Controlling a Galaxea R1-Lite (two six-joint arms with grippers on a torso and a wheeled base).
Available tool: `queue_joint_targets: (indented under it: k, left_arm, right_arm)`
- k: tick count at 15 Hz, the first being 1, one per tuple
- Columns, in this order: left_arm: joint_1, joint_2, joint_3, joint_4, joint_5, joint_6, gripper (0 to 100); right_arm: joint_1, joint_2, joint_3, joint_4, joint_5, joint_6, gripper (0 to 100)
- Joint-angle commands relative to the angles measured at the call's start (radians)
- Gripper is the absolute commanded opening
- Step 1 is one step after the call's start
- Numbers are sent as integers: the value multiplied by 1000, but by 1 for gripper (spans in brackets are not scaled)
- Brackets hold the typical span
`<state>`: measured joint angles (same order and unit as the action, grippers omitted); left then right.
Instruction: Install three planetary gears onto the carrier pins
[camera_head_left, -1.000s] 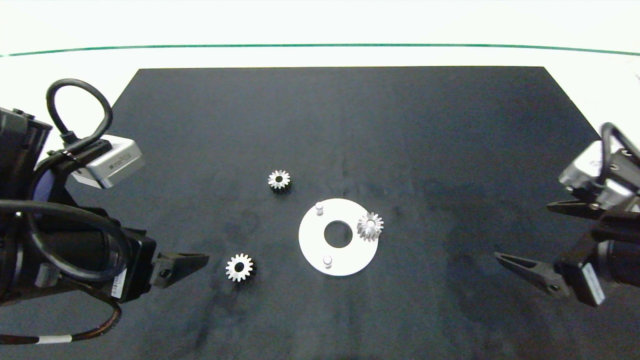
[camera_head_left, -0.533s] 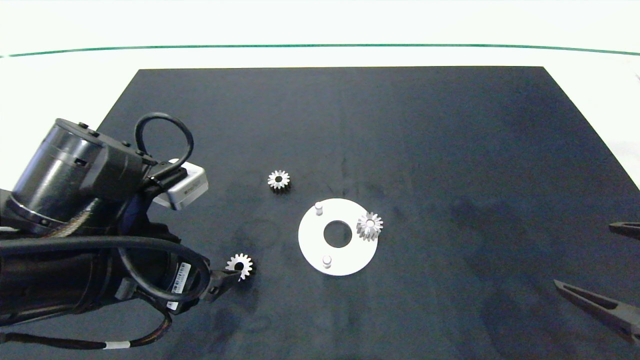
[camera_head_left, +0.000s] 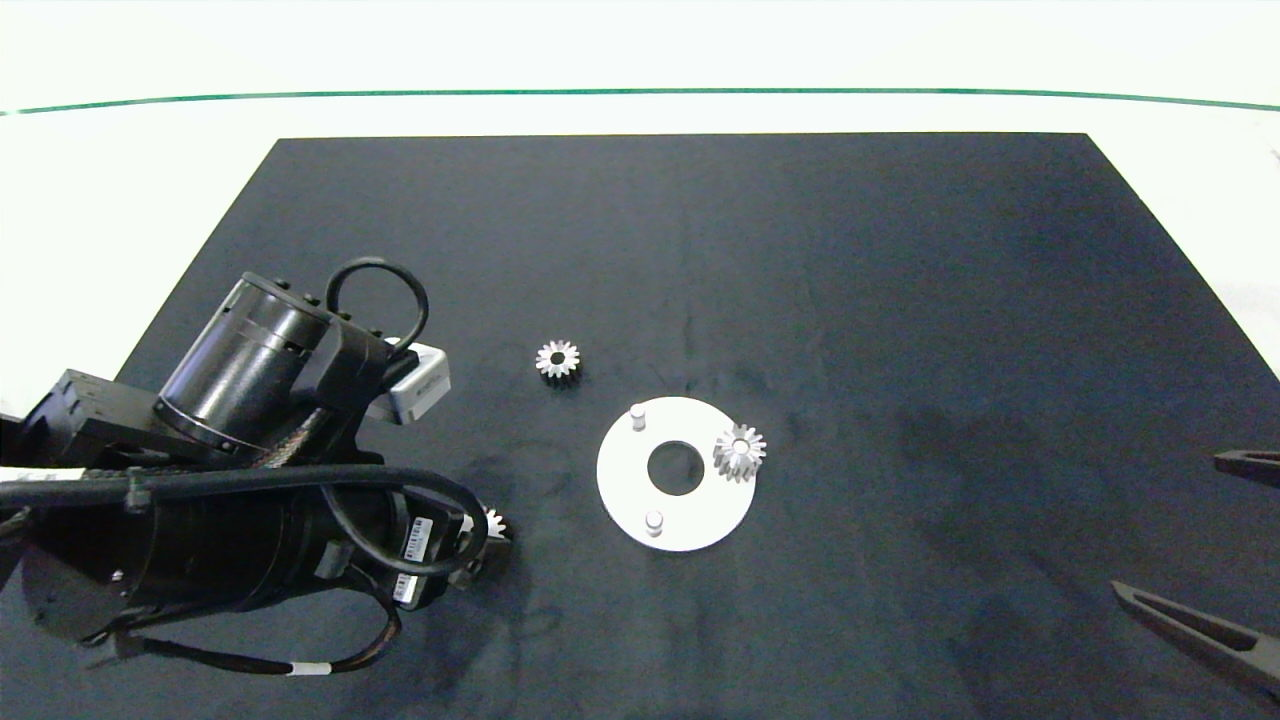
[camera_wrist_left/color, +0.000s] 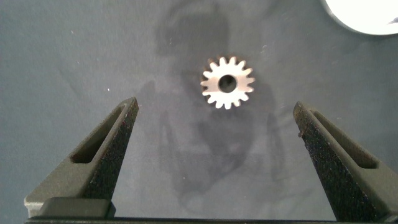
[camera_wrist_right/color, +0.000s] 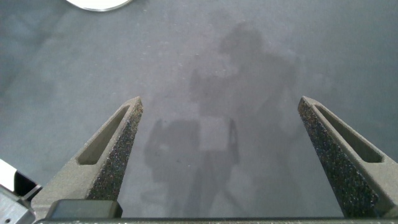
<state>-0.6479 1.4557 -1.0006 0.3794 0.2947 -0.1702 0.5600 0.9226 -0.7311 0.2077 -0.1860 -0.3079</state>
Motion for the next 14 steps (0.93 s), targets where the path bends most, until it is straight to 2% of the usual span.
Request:
queue_joint_targets:
  k: [1, 4, 7, 14]
  left_arm:
    - [-1, 43, 5, 3, 1, -5, 100]
    - [-4, 77, 8, -42, 3, -35, 100]
    - [-6, 86, 34, -120, 4, -38, 100]
    - [-10, 109, 39, -122, 4, -40, 100]
  right_arm:
    - [15, -13, 4, 2, -1, -2, 100]
    - [28, -25, 19, 1, -1, -4, 100]
    - [35, -21, 22, 2, -1, -2, 100]
    - [43, -14, 30, 1, -1, -2, 100]
